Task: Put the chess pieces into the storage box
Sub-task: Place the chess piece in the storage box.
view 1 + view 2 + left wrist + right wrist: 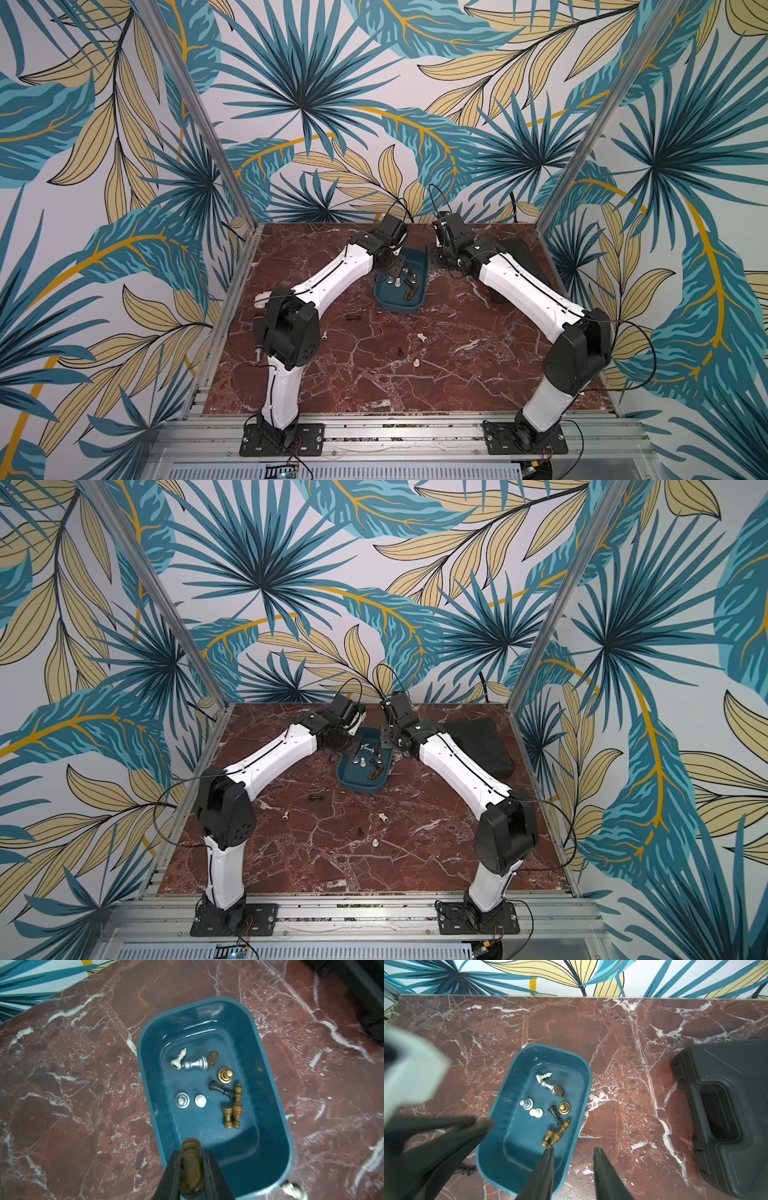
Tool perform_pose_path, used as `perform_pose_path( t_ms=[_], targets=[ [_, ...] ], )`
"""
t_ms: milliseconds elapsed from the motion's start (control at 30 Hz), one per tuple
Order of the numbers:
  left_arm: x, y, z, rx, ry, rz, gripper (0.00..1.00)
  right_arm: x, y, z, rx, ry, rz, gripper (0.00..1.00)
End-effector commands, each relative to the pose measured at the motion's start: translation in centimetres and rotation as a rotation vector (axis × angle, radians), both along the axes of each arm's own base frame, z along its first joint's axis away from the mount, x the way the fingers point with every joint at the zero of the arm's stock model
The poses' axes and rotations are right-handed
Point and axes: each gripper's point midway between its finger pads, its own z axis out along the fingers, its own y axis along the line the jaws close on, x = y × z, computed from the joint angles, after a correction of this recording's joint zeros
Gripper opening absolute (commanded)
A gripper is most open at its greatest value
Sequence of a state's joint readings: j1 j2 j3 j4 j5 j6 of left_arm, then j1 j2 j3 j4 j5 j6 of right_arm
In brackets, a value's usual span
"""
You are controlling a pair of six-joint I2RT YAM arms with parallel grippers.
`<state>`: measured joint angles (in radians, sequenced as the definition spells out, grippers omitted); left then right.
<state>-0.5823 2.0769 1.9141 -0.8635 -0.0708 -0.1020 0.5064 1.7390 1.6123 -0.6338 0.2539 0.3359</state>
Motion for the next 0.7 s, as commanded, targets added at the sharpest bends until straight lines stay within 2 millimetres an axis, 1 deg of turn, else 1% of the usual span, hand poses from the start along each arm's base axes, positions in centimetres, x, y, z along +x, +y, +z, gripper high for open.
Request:
perform_pose_path(
  t_ms=[0,67,100,300,433,600,667],
  targets=[
    [-0.1,-0.5,-1.8,0.049,0.055,-0.039,0.00,-0.8,-0.9,-0.1,-0.039,0.000,-0.006,0.37],
    [-0.2,-0.4,-2.8,0.065,0.079,-0.040,0.00,-0.9,-0.9,-0.1,-0.044,-0.003,-0.004,0.37],
    [-0.7,-0.7,-3.3,0.049,0.103,-0.054,0.00,-0.9,-1.1,-0.1,-0.048,-0.001,-0.004,0.37],
    [-2.0,-0.2,-6.0,0.068,0.162,-0.063,0.01,-0.5,-1.3,-0.4,-0.060,0.001,-0.006,0.37],
    [-1.9,0.5,-7.6,0.098,0.172,-0.048,0.02,-0.3,-1.3,-0.6,-0.057,0.005,-0.011,0.37],
    [-1.5,0.7,-8.8,0.100,0.180,-0.044,0.06,-0.5,-1.4,-0.5,-0.051,0.004,-0.013,0.37],
    [-1.4,0.7,-8.9,0.100,0.179,-0.045,0.13,-0.6,-1.4,-0.3,-0.052,-0.002,-0.013,0.37]
  ],
)
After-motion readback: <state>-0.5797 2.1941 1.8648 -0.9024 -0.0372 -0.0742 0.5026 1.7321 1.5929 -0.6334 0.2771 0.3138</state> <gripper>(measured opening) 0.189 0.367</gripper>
